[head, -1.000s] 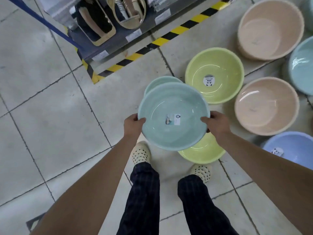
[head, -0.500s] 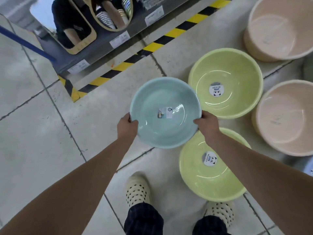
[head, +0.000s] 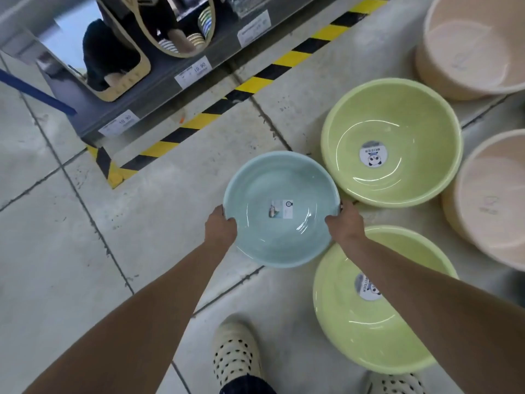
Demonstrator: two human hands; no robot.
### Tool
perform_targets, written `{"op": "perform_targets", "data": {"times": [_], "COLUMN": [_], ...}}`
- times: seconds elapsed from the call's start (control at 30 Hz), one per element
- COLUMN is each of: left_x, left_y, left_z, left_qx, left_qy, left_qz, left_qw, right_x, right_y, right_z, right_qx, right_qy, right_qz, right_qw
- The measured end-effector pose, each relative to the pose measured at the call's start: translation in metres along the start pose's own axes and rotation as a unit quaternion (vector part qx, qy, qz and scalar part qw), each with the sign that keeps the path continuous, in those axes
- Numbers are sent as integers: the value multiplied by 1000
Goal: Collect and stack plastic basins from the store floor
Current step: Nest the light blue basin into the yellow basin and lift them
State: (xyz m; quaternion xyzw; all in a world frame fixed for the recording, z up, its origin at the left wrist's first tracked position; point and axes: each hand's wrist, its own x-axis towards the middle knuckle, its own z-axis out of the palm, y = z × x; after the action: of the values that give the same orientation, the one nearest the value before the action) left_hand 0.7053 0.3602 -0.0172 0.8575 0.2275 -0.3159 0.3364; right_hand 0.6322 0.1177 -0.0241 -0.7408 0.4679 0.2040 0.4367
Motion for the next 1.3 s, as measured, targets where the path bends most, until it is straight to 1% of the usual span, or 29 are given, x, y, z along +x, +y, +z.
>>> {"op": "perform_targets", "data": {"times": [0.1,0.2,0.3,0.37,0.53,0.77,0.83,0.93,1.03,1.17,1.23,1.3], "left_x": [-7,-30,-65,-90,-151,-230,-242,-250,-248,-238,-231,-220], "left_y": [2,6,17,27,65,122,129,132,124,107,98,87], "left_z": [-20,-46,-65,-73,-75,-34,-17,8,34,63,77,90], "left_qx": [3,-5,3,16,28,37,50,78,132,180,202,215], "left_qy": [-9,20,44,46,22,-65,-90,-138,-183,-178,-168,-153], "left_qz": [1,3,8,20,89,180,194,194,207,241,261,263], "left_qw": [1000,1000,999,999,995,981,976,968,952,937,929,928], "right_x": [-16,-46,-81,-105,-163,-230,-244,-256,-258,-245,-234,-221], "right_y": [-6,-17,-25,-27,-15,39,59,95,129,161,175,187], "right_z": [-8,-19,-37,-57,-128,-210,-220,-223,-219,-205,-196,-187], "right_qx": [47,86,99,106,131,188,211,228,227,206,178,166], "right_qy": [0,-13,-35,-38,-30,74,97,125,144,136,130,124], "right_qz": [-14,-24,-24,-13,43,115,124,149,171,174,162,148], "right_qw": [999,996,994,994,990,973,965,954,948,953,962,967]}}
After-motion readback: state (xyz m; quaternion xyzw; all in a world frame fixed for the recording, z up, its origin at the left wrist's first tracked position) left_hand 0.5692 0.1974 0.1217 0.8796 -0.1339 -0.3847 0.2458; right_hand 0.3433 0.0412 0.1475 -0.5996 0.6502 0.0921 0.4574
